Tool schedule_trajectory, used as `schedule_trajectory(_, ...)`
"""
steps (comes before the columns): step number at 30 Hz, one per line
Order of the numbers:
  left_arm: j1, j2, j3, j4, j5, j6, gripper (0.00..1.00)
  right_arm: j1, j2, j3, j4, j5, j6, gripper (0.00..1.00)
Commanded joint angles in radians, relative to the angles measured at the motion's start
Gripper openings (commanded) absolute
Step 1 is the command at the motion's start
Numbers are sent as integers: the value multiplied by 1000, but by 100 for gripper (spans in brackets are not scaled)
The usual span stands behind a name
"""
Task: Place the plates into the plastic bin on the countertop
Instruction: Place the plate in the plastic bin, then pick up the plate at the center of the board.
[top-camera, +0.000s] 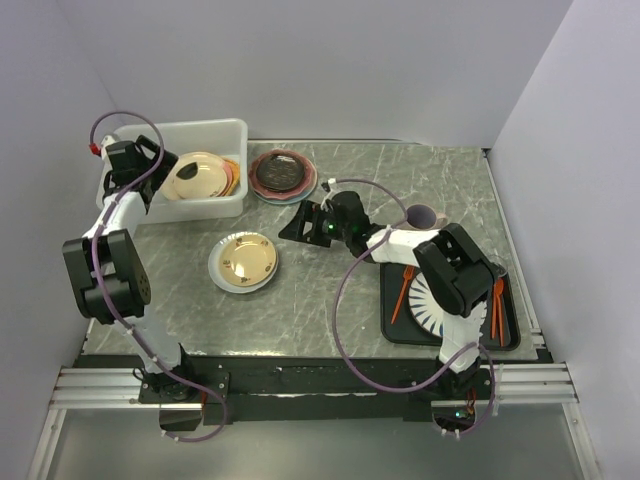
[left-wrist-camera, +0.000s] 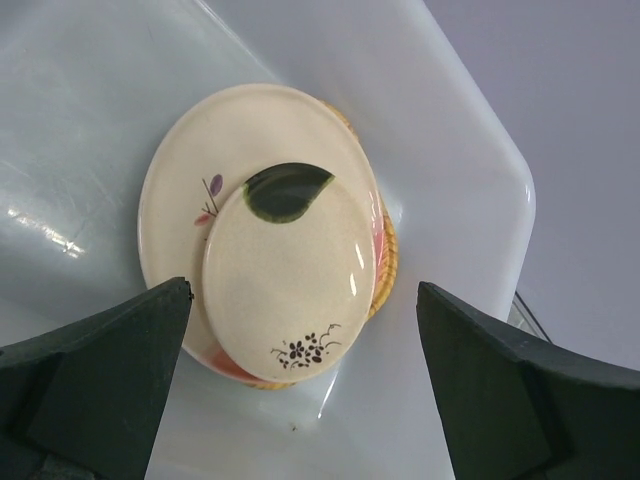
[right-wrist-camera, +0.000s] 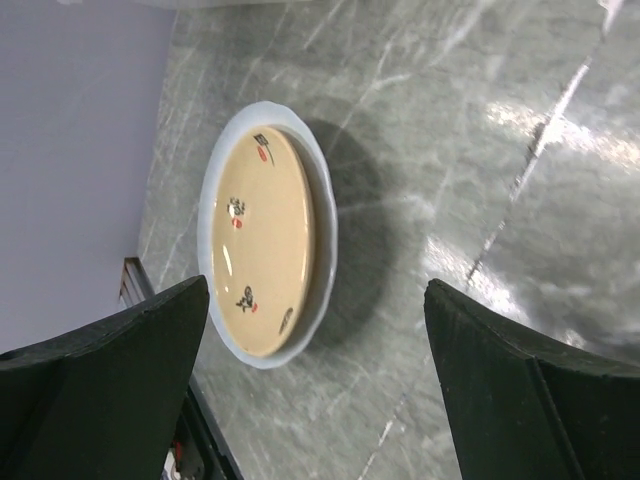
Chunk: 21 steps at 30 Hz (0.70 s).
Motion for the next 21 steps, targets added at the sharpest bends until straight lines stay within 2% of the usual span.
schedule_trajectory(1,-8,-65,-22,48,-8,23,99,20,22,75,-41,-1,-17,93)
schedule_trajectory(9,-24,-123,-52,75,13,23,99,60,86,169,-130,13,-40,79)
schedule_trajectory(14,-44,-180,-64,75,22,34,99,83,128,204,-171,31,-45,75)
schedule_trajectory(21,-80,-241,-65,59,42,45,99,87,160,203,-162,28,-30,66)
